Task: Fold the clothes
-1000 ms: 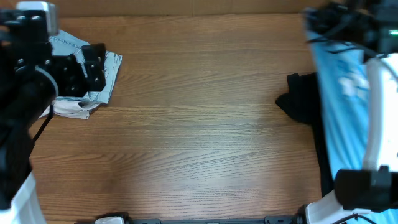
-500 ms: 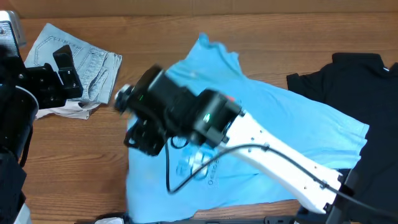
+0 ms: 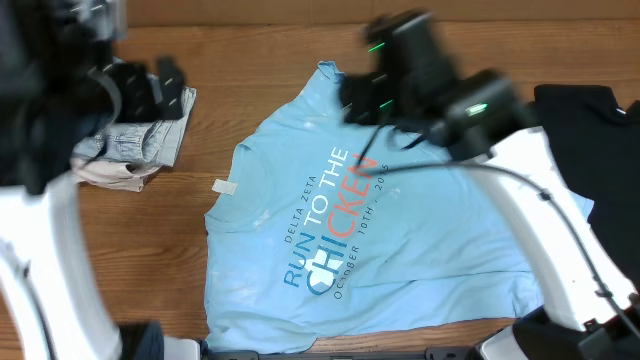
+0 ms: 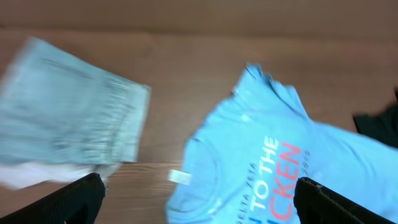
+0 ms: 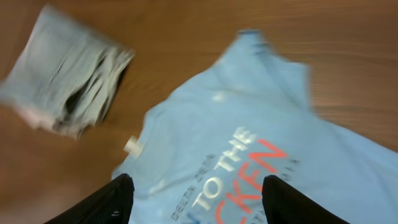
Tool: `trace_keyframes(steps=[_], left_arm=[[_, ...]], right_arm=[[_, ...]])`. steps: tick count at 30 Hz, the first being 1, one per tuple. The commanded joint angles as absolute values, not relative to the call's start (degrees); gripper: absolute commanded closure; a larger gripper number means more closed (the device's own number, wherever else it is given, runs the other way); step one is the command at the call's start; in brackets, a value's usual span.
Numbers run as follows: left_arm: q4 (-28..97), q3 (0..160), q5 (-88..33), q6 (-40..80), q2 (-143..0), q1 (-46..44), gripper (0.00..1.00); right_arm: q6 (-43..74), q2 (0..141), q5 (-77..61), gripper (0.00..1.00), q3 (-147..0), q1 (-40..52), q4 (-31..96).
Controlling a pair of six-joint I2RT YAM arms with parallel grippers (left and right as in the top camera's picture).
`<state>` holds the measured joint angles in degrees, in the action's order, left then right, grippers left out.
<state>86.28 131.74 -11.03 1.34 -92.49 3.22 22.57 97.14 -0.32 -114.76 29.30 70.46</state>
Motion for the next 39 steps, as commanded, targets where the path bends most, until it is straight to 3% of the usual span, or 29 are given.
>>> trace_keyframes(steps=[1, 3, 5, 6, 7, 8, 16, 24, 33, 39], left_arm=[[85.9, 132.2, -17.1, -1.0, -101.8, -1.2, 0.0], [85.4, 132.2, -20.5, -4.1, -107.2, -3.9, 0.06], [84.4, 132.2, -23.7, -6.3, -113.0, -6.9, 0.32], [83.2, 132.2, -24.0, -8.3, -118.7, -9.6, 0.65], [82.3, 132.2, -23.0, -8.4, -121.7, -10.8, 0.85], [81.4, 132.2, -22.5, -8.4, -124.6, -11.8, 0.96], [67.9, 132.2, -22.5, -6.2, -141.1, -15.5, 0.96], [60.5, 132.2, -21.1, -3.4, -148.9, -14.4, 0.96], [63.9, 131.6, 0.4, 3.6, -151.6, -9.1, 0.96], [65.3, 131.7, 8.3, 3.9, -151.6, 1.8, 0.96]], right_arm=[[27.1, 95.2, -6.6, 0.3, -115.6, 21.8, 71.7], [27.5, 95.3, -8.4, 0.3, -115.6, 17.7, 72.9], [28.4, 95.3, -9.3, 0.28, -115.6, 14.1, 74.3], [28.4, 95.3, -9.3, 0.27, -115.6, 11.2, 75.5], [28.4, 95.3, -9.3, 0.27, -115.6, 9.8, 76.1], [28.4, 95.3, -9.3, 0.27, -115.6, 8.9, 76.8], [28.1, 95.7, -7.1, 0.24, -115.5, 6.3, 80.2], [28.1, 98.3, -6.0, 0.22, -115.5, 6.3, 83.3], [28.1, 102.3, -6.0, 0.22, -115.5, 6.3, 83.6], [28.1, 105.1, -2.1, 0.2, -115.5, 6.3, 84.0]])
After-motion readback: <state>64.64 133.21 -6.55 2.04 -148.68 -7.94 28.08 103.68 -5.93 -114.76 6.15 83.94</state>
